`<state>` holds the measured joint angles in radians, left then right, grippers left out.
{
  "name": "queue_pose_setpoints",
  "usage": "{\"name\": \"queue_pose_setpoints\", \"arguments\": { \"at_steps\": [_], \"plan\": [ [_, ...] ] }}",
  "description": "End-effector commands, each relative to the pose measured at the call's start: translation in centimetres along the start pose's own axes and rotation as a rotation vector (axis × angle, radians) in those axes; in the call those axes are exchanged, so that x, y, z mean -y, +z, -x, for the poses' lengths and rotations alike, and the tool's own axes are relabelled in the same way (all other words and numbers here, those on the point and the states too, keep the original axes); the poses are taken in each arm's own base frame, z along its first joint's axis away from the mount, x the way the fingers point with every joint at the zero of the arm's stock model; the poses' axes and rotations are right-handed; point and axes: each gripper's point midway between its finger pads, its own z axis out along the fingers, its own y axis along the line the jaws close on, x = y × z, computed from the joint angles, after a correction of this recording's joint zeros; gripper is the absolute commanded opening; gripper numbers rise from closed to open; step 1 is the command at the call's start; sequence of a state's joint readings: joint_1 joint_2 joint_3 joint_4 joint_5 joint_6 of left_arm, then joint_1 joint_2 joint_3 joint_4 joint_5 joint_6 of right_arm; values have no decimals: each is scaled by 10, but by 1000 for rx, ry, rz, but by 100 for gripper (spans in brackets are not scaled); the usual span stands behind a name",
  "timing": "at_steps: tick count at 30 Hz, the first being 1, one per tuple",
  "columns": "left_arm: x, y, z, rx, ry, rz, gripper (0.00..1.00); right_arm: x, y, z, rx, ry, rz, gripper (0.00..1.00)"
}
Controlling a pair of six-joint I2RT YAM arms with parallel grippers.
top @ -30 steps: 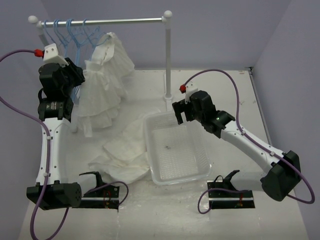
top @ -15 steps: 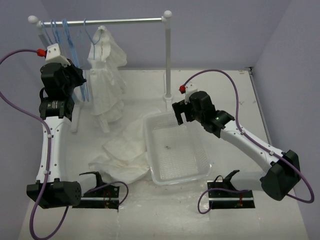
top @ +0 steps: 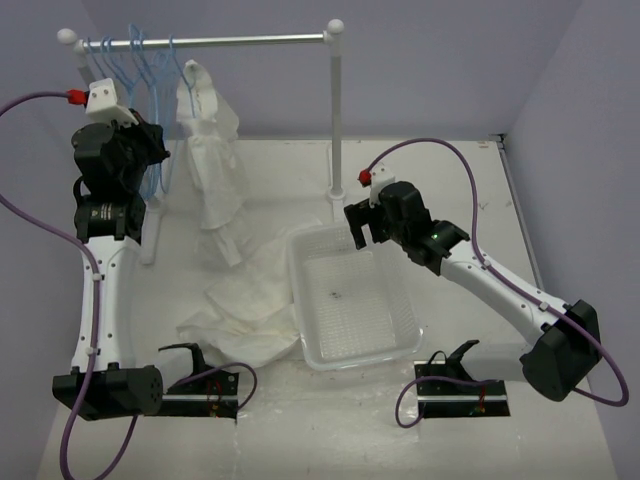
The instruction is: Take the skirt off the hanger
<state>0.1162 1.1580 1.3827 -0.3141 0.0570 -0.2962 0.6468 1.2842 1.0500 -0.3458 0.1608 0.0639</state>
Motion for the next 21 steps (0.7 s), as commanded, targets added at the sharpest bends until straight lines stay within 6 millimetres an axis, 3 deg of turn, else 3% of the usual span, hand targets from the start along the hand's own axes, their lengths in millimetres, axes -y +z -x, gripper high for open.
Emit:
{"name": "queue_pose_setpoints", "arguments": {
  "at_steps": [1,12,18,21],
  "plan": [
    [23,-15,55,169,56,-97,0,-1,-4,20,42,8,13,99],
    [31,-20,59,193,76,-136,0,0,-3,20,37,1,6,99],
    [18,-39,69,247,70,-60,0,-1,-2,20,37,0,8,99],
    [14,-45,65,248,71,-37,0,0,-3,22,39,-1,8,99]
  ]
}}
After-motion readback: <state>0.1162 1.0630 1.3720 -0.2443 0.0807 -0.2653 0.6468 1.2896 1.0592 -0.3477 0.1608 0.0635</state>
